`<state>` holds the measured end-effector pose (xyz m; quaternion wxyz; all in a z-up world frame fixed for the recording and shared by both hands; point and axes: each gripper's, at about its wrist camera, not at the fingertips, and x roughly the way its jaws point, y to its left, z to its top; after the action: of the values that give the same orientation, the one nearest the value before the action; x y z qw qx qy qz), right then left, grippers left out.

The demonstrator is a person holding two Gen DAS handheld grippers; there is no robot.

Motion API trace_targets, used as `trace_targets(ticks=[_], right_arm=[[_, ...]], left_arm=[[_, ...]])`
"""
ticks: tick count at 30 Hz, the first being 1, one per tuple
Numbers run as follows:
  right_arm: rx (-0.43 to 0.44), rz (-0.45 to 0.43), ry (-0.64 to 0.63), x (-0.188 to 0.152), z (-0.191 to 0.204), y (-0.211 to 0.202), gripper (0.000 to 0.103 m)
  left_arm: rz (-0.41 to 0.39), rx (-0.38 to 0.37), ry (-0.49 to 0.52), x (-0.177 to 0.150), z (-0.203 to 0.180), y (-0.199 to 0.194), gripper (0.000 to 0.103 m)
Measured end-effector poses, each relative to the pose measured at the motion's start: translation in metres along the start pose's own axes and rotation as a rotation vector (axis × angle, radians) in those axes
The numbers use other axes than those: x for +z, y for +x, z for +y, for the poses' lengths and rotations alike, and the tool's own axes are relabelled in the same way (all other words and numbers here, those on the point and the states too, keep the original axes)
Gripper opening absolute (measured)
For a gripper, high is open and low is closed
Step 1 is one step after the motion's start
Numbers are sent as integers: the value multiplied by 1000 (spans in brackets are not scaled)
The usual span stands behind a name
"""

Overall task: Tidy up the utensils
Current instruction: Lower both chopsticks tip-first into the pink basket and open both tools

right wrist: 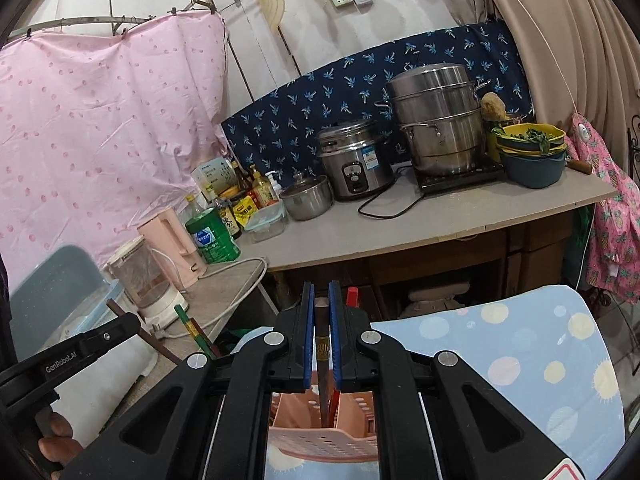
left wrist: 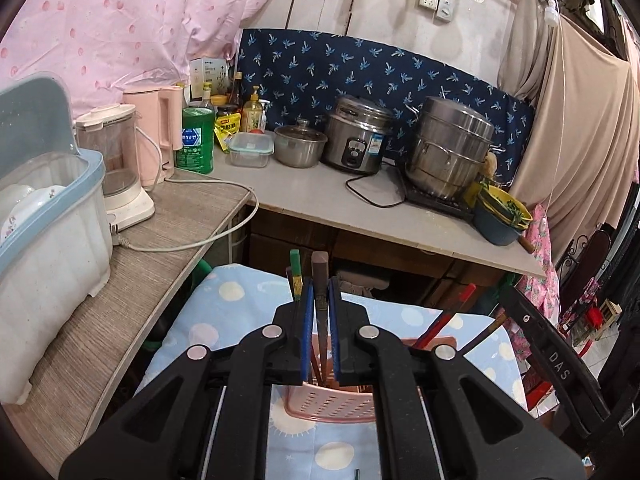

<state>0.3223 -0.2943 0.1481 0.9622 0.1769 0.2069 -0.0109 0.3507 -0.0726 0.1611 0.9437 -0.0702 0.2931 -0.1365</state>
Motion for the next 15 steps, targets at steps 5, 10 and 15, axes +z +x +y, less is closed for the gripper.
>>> trace_targets(ticks=[5, 10, 15], right_arm=[[-6, -5, 10, -3, -5, -8, 15], [-11, -27, 19, -5, -7, -25, 23], [-10, -29, 9, -12, -7, -44, 25]], left_arm=[[2, 13, 0, -5, 2, -1, 19], [-17, 25, 10, -9, 2, -12, 34], [-21, 34, 27, -17, 0, -24, 35]])
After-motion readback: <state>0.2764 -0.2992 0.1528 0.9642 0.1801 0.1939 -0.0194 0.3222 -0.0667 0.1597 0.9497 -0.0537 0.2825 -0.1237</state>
